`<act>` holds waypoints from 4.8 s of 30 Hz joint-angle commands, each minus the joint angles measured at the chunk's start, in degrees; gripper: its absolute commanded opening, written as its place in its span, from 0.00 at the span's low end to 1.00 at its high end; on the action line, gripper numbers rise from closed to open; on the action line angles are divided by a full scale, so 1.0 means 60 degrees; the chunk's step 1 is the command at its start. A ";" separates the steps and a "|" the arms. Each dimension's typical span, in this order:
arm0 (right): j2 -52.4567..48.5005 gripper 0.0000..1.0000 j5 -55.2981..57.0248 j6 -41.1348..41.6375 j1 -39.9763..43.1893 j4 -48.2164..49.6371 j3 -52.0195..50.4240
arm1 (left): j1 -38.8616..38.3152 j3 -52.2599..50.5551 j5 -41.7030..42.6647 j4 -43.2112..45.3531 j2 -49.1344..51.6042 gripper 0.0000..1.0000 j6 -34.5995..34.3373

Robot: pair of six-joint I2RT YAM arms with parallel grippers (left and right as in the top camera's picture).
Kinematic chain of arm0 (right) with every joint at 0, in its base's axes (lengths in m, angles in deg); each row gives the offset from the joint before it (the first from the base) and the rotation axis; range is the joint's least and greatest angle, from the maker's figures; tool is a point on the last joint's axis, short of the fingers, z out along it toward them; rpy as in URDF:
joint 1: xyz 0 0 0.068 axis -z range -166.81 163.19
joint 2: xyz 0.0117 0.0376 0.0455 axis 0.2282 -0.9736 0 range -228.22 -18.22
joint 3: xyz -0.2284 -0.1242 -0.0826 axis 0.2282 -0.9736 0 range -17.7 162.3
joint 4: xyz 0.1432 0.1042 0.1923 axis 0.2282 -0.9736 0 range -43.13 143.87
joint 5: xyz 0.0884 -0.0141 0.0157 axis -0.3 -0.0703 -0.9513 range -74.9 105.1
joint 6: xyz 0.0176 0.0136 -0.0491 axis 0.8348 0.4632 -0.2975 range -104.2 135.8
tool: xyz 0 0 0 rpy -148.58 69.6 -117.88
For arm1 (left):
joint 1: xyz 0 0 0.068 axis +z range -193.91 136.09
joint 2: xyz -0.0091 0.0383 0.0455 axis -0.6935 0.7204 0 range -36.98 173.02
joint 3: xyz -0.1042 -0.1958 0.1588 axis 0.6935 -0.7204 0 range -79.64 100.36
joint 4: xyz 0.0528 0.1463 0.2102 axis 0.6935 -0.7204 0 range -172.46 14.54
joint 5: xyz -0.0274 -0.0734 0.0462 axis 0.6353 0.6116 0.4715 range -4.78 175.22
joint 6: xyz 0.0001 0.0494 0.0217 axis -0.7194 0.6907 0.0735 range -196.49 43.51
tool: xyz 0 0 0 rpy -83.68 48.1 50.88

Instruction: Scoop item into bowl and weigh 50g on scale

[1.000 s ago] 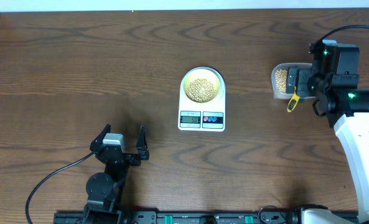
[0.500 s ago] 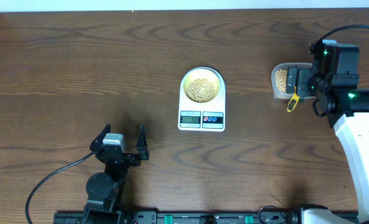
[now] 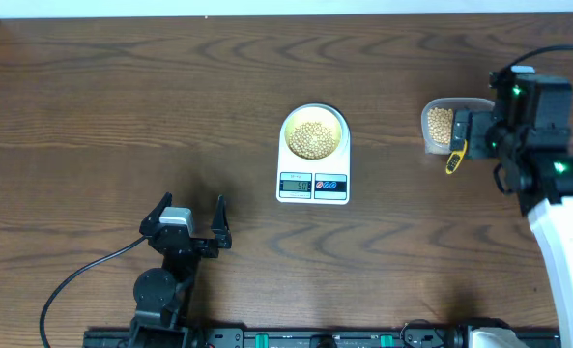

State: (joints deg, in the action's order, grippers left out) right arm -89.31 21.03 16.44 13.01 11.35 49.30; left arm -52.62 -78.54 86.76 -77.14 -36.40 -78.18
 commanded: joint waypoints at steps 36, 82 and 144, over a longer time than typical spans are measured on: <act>0.8874 0.99 -0.0415 0.0171 -0.1235 0.1410 -0.3996 | 0.0047 -0.0146 -0.0189 -0.0393 -0.0058 0.97 -0.0084; 1.1795 0.99 -0.0761 0.0164 -0.1836 0.9537 -1.0298 | 0.0047 -0.0146 -0.0193 -0.0393 -0.0058 0.98 -0.0084; 1.1799 0.99 -0.1020 -0.0758 -0.0146 0.6324 -1.1118 | 0.0047 -0.0146 -0.0193 -0.0397 -0.0058 0.98 -0.0084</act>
State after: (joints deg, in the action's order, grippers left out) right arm -18.91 15.70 11.04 12.75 49.77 -17.32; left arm -52.60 -78.47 86.74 -77.18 -36.40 -78.18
